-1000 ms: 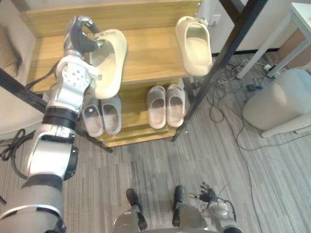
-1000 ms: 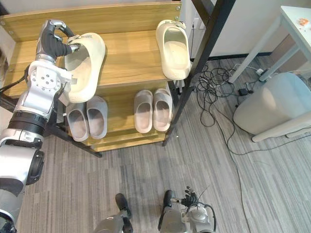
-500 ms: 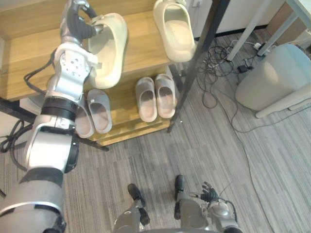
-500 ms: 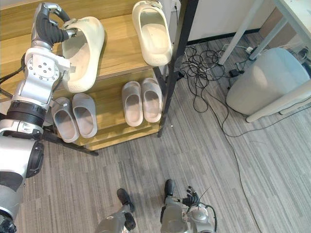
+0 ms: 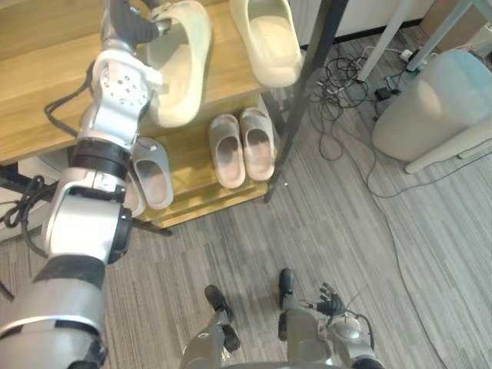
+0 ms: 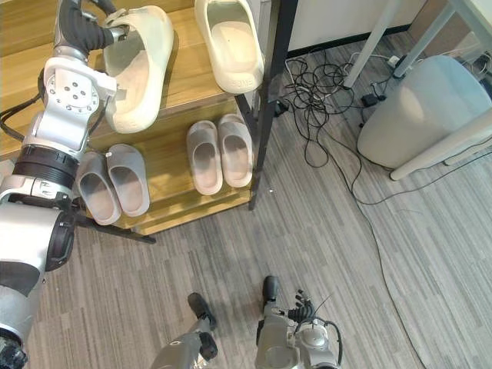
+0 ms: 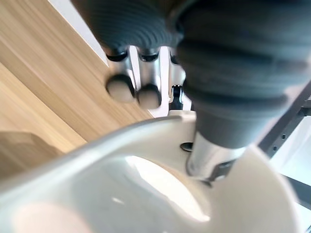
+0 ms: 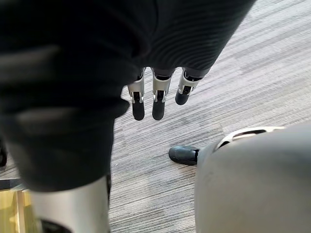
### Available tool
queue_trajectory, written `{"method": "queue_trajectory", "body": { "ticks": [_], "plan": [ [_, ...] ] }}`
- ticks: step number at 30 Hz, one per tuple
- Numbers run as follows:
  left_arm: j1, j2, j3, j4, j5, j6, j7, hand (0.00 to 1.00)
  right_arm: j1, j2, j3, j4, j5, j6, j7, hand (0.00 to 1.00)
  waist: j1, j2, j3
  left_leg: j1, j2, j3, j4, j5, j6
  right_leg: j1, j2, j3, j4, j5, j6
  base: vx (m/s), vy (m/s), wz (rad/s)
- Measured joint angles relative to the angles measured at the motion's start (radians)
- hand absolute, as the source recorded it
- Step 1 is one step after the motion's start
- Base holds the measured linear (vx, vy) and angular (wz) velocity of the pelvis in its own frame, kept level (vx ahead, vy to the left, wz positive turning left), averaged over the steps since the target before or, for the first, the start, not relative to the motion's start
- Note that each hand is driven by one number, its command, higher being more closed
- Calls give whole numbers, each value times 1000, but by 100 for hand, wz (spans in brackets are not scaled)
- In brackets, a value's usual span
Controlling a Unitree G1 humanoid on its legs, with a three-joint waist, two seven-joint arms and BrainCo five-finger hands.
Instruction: Organize the slippers on the shoe rack
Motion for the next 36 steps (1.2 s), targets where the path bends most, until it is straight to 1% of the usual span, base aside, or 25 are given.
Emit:
{"method": "queue_trajectory", "body": {
  "ticks": [3,7,15,18,25,31,33,36],
  "plan": [
    [-19,-23,0,14,0,0,5,0,1,4,0,-4,1,-2,-1,0,-6,0,0,0,-1,2,0,0,0,-2,-2,6,0,1,1,-1,64,-4],
    [-41,-41,0,14,-9,1,19,0,21,7,0,-46,1,-8,-2,0,-6,4,0,-10,-2,7,0,0,0,-20,-2,14,1,7,0,-3,51,-8],
    [-44,-79,0,14,-29,1,19,0,45,15,0,-75,1,-10,-2,0,-6,7,-2,2,-3,6,0,0,0,-9,-4,13,1,11,1,-4,63,-1],
    [-44,-93,0,14,-38,1,19,0,45,15,0,-72,1,-10,-2,0,-5,7,-2,9,-5,-3,0,2,3,5,-6,3,0,11,1,-4,62,9],
    [-33,-101,2,1,-63,0,17,0,40,9,1,-54,1,-7,-2,0,-3,10,-3,18,-10,-50,-1,11,14,43,-13,-38,-3,9,2,-8,66,19],
    [58,-103,17,-92,-83,-2,20,0,26,-6,8,-19,1,-3,-1,0,5,15,-6,20,-22,-91,-1,20,27,69,-26,-74,-1,1,0,-12,71,21],
    [127,-104,44,-170,-103,-4,25,0,18,-8,8,3,1,-1,-1,0,8,16,-7,20,-24,-105,-1,21,29,78,-29,-87,-1,0,1,-14,68,20],
    [229,-113,59,-267,-139,-17,37,0,17,-10,8,8,1,2,-2,0,12,28,-16,21,-28,-120,-1,21,29,89,-33,-105,-2,-1,3,-3,44,16]
  ]
}}
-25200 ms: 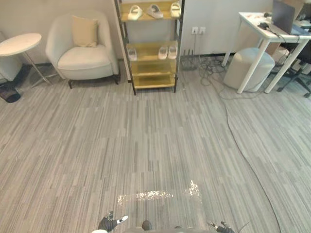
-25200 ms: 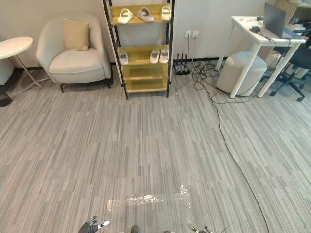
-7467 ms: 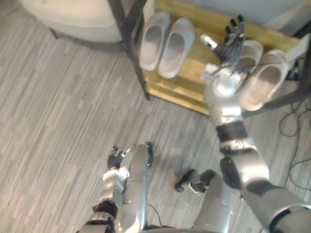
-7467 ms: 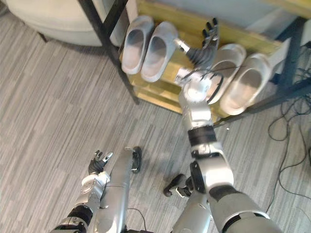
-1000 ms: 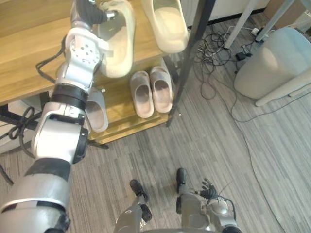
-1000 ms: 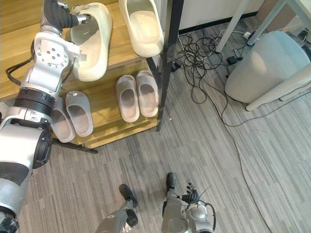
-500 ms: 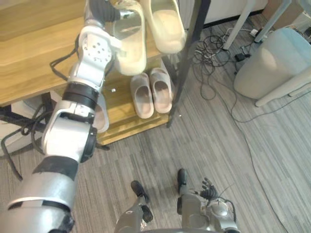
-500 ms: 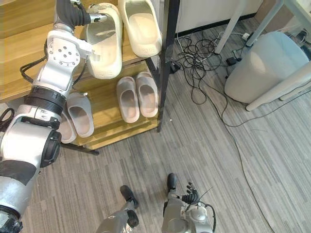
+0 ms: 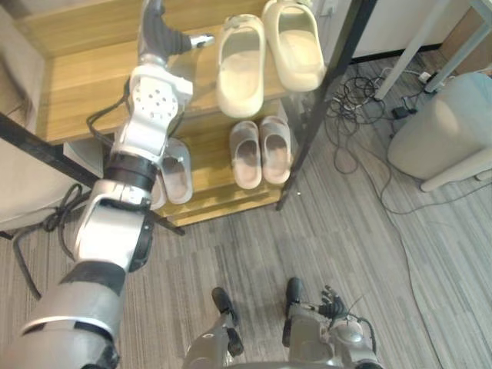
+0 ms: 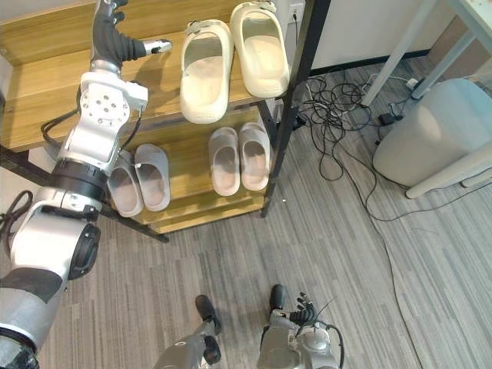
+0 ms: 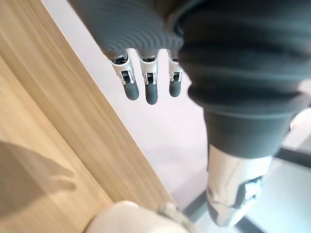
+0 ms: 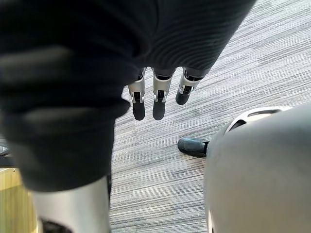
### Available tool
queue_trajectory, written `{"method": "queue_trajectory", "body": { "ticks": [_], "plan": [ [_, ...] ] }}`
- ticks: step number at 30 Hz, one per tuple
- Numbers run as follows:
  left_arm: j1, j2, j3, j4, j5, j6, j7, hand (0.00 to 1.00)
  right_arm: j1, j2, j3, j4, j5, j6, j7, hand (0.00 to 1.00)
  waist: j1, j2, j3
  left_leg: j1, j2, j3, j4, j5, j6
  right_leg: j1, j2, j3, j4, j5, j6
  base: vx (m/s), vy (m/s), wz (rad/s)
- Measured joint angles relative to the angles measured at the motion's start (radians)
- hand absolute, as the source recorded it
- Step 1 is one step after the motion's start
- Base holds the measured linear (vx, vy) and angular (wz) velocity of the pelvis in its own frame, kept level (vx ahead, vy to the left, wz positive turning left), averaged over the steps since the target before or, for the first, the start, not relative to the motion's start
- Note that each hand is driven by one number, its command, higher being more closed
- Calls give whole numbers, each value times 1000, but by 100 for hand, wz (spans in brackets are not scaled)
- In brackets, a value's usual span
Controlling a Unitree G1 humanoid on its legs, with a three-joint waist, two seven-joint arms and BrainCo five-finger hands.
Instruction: Organize the slippers on the shoe rack
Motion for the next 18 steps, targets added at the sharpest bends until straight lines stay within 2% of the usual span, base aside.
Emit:
{"method": "queue_trajectory", "body": {
  "ticks": [3,6,10,14,18],
  "plan": [
    [93,-52,33,-75,-34,-4,8,0,0,-3,0,10,0,3,-1,0,11,12,-7,4,-2,-18,0,1,1,16,-5,-16,-2,-2,2,6,61,16],
    [194,-87,36,-133,-81,-11,10,0,2,-4,1,13,-2,15,-1,0,19,13,-12,26,-6,-22,-2,-2,-3,43,-5,-27,-7,-9,0,2,45,9],
    [317,-170,33,-194,-174,-31,10,0,2,-6,29,11,-2,28,-5,0,25,17,-18,42,-3,-36,-6,-8,-10,73,-1,-50,-15,-15,-2,-4,33,9],
    [380,-248,-5,-209,-261,-43,9,0,3,-5,40,3,-3,38,-7,0,26,17,-24,58,0,-44,-6,-11,-13,100,4,-62,-23,-22,-13,16,22,8],
    [396,-282,-55,-219,-295,-43,4,0,2,-4,60,-4,-3,42,-8,0,28,17,-24,72,0,-44,-6,-17,-16,116,4,-67,-27,-28,-12,41,25,2]
  ]
}}
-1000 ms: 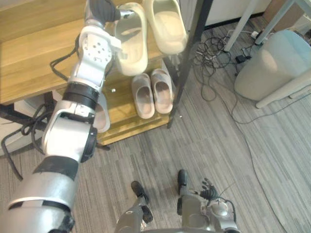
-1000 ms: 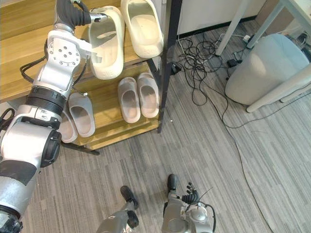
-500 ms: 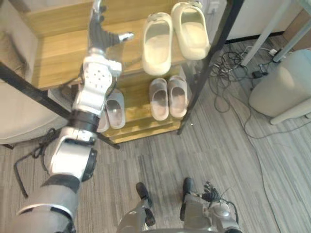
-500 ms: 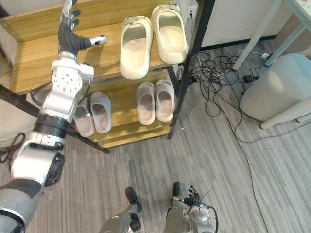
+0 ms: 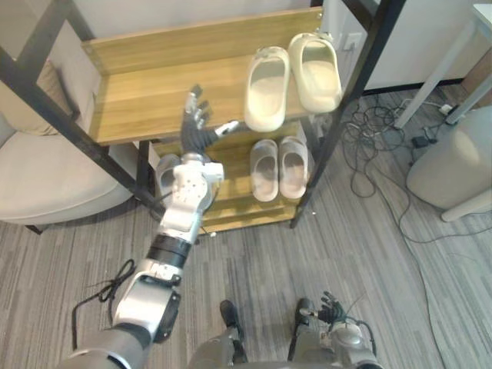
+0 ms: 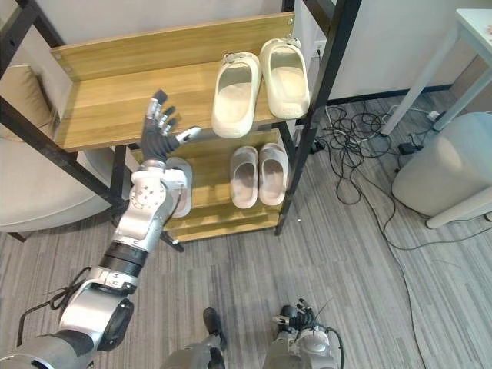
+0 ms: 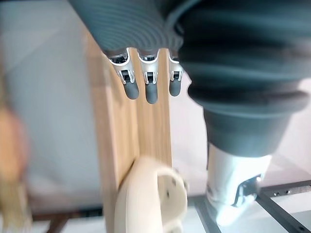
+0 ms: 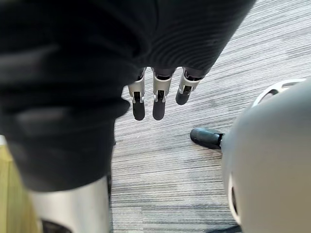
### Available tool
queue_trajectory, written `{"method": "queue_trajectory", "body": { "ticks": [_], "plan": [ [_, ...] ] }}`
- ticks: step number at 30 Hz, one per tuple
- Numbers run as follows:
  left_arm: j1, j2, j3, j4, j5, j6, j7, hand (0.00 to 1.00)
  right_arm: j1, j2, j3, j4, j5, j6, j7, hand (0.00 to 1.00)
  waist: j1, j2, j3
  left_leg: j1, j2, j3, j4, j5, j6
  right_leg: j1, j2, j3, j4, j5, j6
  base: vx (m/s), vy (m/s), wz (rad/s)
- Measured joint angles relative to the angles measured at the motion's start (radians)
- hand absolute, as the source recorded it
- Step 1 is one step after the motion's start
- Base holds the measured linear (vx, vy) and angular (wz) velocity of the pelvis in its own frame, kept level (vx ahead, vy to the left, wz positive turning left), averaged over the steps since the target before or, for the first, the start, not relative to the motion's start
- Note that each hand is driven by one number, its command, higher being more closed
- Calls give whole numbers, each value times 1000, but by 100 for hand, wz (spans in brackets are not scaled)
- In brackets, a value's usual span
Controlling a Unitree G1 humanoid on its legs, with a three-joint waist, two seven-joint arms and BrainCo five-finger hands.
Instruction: Organize the slippers on the shoe rack
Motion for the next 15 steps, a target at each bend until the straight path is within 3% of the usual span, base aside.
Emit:
{"method": "queue_trajectory", "body": {
  "ticks": [15],
  "plan": [
    [-24,-67,-52,11,-62,-26,0,0,-8,4,15,0,0,7,-9,0,-8,-3,-1,25,18,3,0,-10,-13,19,18,-4,0,-20,1,31,12,-2]
  ]
}}
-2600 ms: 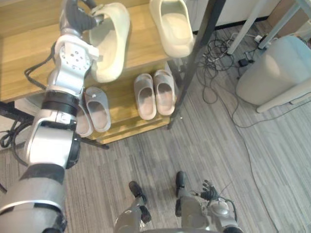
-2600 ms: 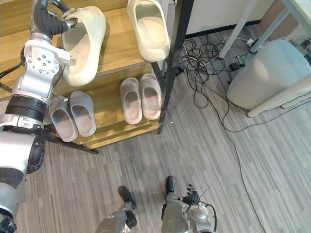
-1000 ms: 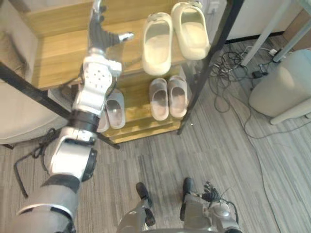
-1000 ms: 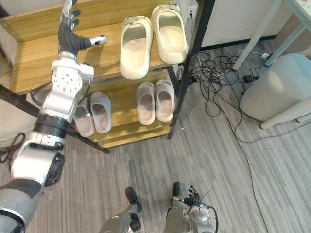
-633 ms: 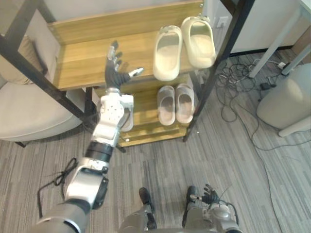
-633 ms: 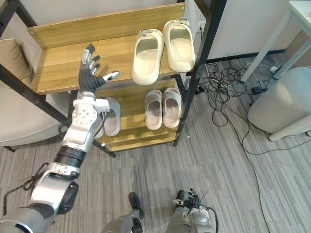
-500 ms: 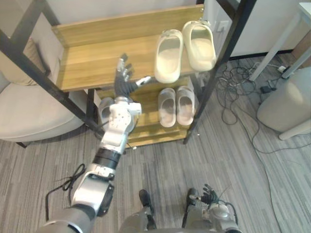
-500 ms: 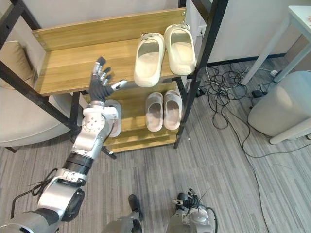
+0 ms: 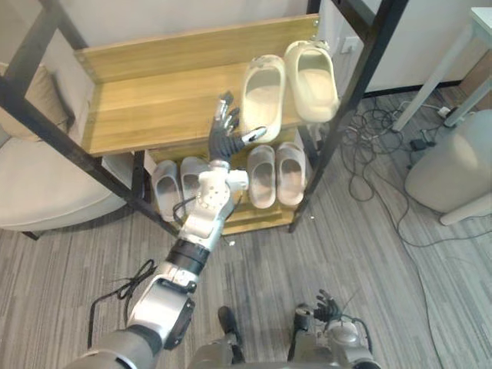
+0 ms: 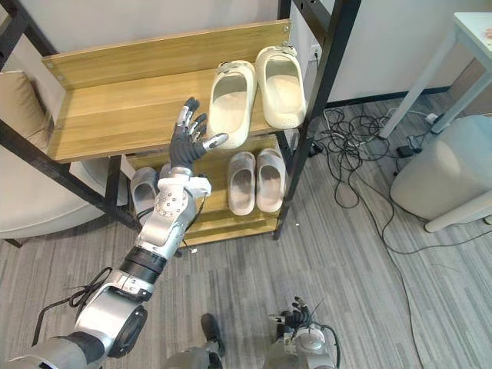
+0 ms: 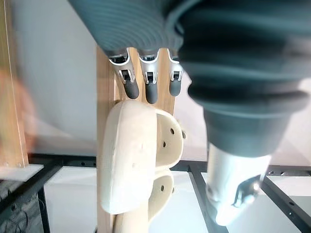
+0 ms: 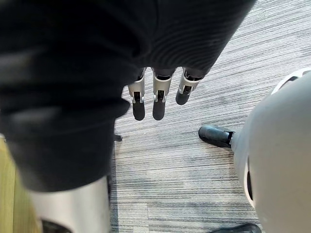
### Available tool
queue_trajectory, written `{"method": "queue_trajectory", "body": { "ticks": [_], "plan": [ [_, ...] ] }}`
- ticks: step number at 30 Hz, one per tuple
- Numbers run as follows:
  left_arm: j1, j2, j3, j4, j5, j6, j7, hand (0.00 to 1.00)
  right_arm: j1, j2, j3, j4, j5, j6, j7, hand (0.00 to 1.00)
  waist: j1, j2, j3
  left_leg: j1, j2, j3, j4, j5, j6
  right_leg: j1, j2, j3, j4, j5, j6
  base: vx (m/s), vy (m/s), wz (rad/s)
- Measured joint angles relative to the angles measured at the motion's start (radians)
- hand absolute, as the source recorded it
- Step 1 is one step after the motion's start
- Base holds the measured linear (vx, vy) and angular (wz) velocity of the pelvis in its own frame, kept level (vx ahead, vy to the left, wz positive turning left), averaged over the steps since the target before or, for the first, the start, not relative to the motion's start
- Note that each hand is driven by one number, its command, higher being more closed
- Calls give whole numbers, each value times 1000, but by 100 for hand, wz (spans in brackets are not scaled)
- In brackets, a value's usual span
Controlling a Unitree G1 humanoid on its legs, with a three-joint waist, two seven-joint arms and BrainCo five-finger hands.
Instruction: Organize the slippers on the shoe rack
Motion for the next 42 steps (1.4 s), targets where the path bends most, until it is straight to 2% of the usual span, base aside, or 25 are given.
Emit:
{"method": "queue_trajectory", "body": {
  "ticks": [4,7,15,20,31,36,40,42],
  "plan": [
    [-42,-19,-18,28,-14,2,3,0,-1,-1,4,3,0,1,-8,0,-5,-4,-2,-4,2,14,2,-2,-3,-19,1,25,0,-1,5,-23,17,-11],
    [-73,-22,-11,38,-31,2,26,0,0,-4,4,4,0,6,-12,0,-9,-8,-6,-23,1,30,4,-2,-3,-44,-1,49,2,10,21,-5,27,-17],
    [-155,-10,42,79,-34,5,46,0,3,-6,2,0,0,8,-25,0,-22,-14,-6,-50,-4,56,5,-1,-1,-99,-12,79,16,15,21,-24,31,-9],
    [-166,24,65,79,-34,5,47,0,5,-2,-5,-1,0,7,-29,0,-30,-20,-5,-60,-6,74,6,0,0,-118,-12,103,19,26,23,-10,33,-9],
    [-189,24,83,73,-19,7,41,0,7,2,-5,-4,1,-3,-29,0,-49,-23,-6,-61,-9,50,5,5,8,-104,-14,69,21,25,23,1,31,5],
    [-173,38,58,-45,-10,7,35,0,8,1,-2,-2,1,-3,-23,0,-45,-22,-6,-60,-8,17,5,10,13,-84,-14,42,23,23,24,17,29,20],
    [-117,45,26,-179,-11,0,11,0,8,1,5,0,1,0,-21,0,-28,-21,-10,-51,-9,-6,5,13,16,-61,-18,15,26,16,25,1,25,18],
    [-40,43,-29,-311,-33,-14,-22,0,9,0,15,2,1,4,-17,0,-16,-17,-18,-44,-12,-33,5,15,18,-38,-22,-6,31,2,28,6,30,28]
  ]
}}
